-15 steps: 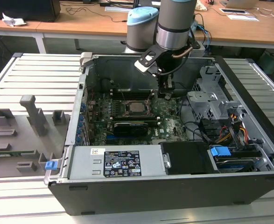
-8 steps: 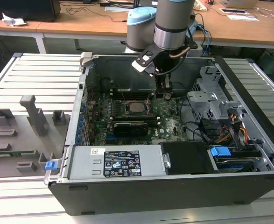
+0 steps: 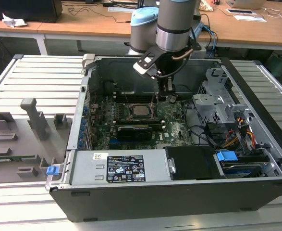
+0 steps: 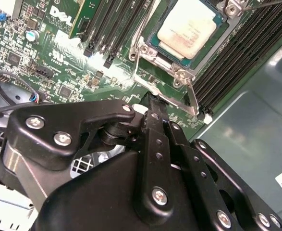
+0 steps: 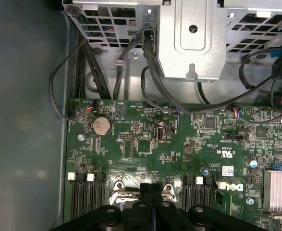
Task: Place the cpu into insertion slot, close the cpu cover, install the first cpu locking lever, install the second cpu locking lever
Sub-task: 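Close the cpu cover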
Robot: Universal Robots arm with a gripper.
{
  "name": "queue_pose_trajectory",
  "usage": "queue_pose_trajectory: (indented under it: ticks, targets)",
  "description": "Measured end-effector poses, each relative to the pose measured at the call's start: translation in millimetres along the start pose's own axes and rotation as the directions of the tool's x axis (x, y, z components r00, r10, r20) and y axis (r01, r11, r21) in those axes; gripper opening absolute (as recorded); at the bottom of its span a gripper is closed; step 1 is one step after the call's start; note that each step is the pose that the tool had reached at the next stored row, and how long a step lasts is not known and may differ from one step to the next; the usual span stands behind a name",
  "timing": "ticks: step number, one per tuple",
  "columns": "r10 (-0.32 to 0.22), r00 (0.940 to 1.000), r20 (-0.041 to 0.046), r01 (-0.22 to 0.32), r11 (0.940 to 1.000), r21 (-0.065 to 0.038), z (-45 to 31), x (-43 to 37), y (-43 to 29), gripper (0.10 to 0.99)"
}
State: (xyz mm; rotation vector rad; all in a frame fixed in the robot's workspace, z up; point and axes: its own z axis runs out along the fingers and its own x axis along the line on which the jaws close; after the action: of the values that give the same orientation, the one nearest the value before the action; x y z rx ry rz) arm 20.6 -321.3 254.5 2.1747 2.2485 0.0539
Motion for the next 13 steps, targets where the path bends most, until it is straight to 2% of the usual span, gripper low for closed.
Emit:
queue_pose_trajectory:
  ticks: [13]
  targets:
    - [0.000,1.0000,0.0001,0.000,1.0000,0.000,0.1,0.2,-7.6,0.106]
